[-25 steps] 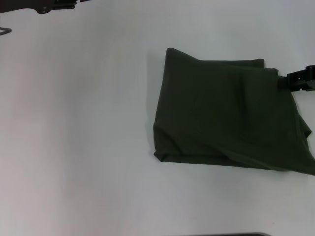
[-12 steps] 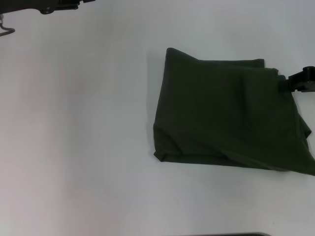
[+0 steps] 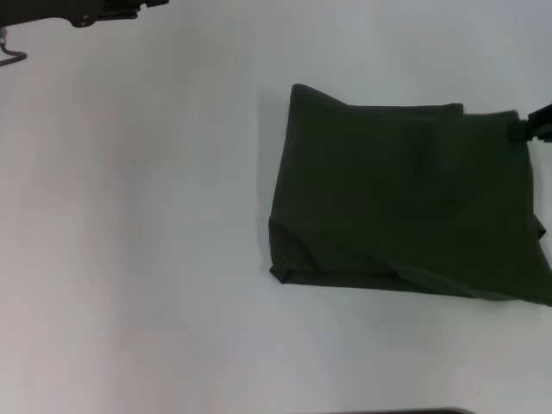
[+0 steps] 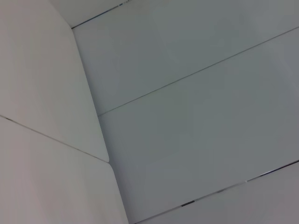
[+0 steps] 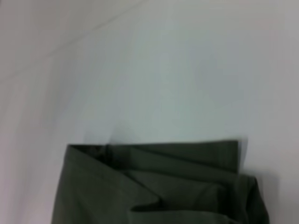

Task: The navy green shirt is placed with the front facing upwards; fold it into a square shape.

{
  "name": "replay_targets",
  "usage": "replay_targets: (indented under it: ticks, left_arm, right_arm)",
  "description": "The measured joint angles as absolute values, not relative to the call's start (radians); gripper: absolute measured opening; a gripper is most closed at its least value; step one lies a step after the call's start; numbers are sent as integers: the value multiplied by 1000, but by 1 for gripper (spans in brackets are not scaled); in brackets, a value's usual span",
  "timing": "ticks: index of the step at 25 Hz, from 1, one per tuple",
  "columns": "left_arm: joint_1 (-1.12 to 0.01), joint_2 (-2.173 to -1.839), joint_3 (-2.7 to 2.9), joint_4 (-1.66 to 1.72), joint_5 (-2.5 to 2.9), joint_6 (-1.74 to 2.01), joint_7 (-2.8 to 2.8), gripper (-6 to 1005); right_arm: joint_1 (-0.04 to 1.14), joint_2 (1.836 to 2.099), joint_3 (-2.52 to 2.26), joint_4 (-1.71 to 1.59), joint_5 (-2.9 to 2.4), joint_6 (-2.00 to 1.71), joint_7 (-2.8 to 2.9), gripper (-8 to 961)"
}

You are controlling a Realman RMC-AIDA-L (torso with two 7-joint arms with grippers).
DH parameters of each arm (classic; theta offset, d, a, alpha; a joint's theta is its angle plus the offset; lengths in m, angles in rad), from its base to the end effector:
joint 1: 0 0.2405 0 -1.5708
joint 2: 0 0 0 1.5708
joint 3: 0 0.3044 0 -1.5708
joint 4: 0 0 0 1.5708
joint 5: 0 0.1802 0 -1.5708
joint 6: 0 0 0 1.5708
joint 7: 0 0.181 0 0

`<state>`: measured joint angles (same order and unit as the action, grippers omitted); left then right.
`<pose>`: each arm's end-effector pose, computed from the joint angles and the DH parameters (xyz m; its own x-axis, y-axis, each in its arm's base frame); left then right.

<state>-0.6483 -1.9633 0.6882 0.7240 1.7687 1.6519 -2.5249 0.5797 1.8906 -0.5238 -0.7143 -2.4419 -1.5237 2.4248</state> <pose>-0.2038 0.3920 0.0231 0.0806 0.8718 0.4832 0.8215 -0.3327 0.4631 0.3555 0.3647 0.0319 0.1115 -0.9218 -0.3712 -0.9919 -0.0802 -0.0989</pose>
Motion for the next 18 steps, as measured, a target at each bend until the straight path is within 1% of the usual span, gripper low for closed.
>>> replay_targets:
  ticks: [3, 13, 18]
  left_arm:
    - [-650, -1963, 688, 724, 1769, 1652, -2525, 949]
    - [-650, -1963, 686, 724, 1766, 1652, -2525, 948]
    - [-650, -1966, 685, 723, 1763, 1652, -2525, 948]
  right_arm:
    - [578, 1890, -489, -759, -2441, -1553, 2436, 25]
    - [593, 1902, -478, -767, -2425, -1485, 2429, 26]
    - [606, 1914, -493, -763, -2422, -1407, 2426, 28]
